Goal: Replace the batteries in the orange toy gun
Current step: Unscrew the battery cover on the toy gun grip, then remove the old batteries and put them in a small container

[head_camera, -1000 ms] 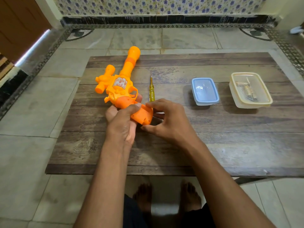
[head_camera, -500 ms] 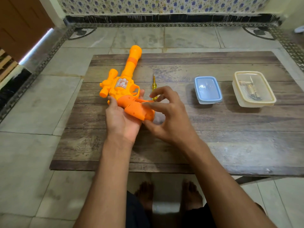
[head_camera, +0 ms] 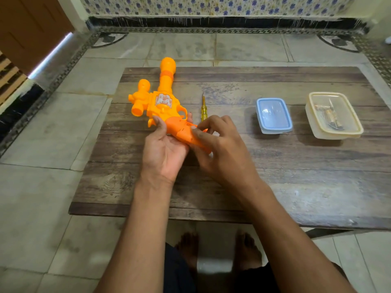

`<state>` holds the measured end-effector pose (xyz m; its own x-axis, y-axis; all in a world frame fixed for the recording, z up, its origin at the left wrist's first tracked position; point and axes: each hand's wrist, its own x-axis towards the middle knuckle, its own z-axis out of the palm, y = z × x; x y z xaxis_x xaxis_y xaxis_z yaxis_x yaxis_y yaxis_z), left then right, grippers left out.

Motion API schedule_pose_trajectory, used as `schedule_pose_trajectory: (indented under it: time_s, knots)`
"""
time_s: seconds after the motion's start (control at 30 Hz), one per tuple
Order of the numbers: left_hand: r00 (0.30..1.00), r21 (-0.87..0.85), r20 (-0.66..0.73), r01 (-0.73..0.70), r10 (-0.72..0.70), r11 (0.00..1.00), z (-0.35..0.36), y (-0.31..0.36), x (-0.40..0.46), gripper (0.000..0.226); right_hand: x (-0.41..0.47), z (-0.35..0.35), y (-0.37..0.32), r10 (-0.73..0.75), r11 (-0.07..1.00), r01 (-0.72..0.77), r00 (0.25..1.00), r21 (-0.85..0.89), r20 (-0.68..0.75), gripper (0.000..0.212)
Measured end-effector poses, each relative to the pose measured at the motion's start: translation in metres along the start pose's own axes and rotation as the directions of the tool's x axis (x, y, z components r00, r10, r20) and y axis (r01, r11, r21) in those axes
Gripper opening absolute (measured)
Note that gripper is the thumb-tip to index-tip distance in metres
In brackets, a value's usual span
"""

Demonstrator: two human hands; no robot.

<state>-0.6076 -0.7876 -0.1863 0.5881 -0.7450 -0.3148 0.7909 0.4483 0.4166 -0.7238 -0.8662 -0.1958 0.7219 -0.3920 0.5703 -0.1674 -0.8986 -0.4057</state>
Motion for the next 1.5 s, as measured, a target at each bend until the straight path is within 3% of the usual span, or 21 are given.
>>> schedule_pose_trajectory:
  time_s: [0.17, 0.27, 0.5, 0.6, 0.8, 1.0, 1.13, 1.2, 1.4, 1.5]
  knots:
    - [1.0, 0.018, -0.008, -0.026, 0.026, 0.999, -0.004, 0.001, 0.003, 0.047, 0.0, -0.004, -0.008, -0.031, 0.997, 0.029, 0.999, -0.066, -0.033, 0.011]
    - [0.999, 0.061, -0.014, -0.033, 0.034, 0.998, -0.007, 0.002, 0.004, 0.056, -0.003, -0.007, -0.014, -0.036, 0.999, 0.038, 0.992, 0.017, -0.119, 0.01]
    - [0.995, 0.081, -0.067, -0.072, 0.078, 0.994, -0.001, 0.0, 0.004, 0.056, 0.002, -0.031, 0.004, 0.373, 0.92, -0.33, 0.904, 0.212, -0.209, 0.013]
    - [0.991, 0.094, -0.096, -0.08, 0.089, 0.992, 0.001, -0.003, 0.003, 0.054, -0.001, -0.045, 0.017, 0.494, 0.868, -0.472, 0.85, 0.151, -0.181, 0.015]
    - [0.982, 0.123, -0.126, -0.125, 0.141, 0.985, 0.001, -0.011, 0.006, 0.051, -0.017, -0.085, 0.041, 0.615, 0.787, -0.616, 0.787, -0.02, -0.056, 0.011]
    - [0.977, 0.15, -0.137, -0.139, 0.16, 0.979, 0.004, -0.014, 0.003, 0.053, -0.026, -0.11, 0.035, 0.656, 0.738, -0.61, 0.749, -0.289, 0.092, 0.009]
    - [0.98, 0.134, -0.135, -0.128, 0.146, 0.983, -0.001, -0.012, 0.004, 0.042, -0.023, -0.11, 0.025, 0.68, 0.695, -0.536, 0.706, -0.48, 0.197, 0.005]
    - [0.981, 0.129, -0.134, -0.122, 0.139, 0.984, -0.002, -0.012, 0.004, 0.038, -0.022, -0.106, 0.019, 0.659, 0.696, -0.481, 0.722, -0.533, 0.209, 0.016]
    - [0.982, 0.125, -0.129, -0.119, 0.135, 0.985, 0.0, -0.012, 0.001, 0.046, -0.021, -0.089, 0.011, 0.633, 0.695, -0.471, 0.759, -0.544, 0.152, 0.01]
    - [0.984, 0.121, -0.121, -0.116, 0.131, 0.986, 0.0, -0.012, 0.001, 0.046, -0.025, -0.083, 0.012, 0.626, 0.719, -0.476, 0.759, -0.507, 0.176, 0.039]
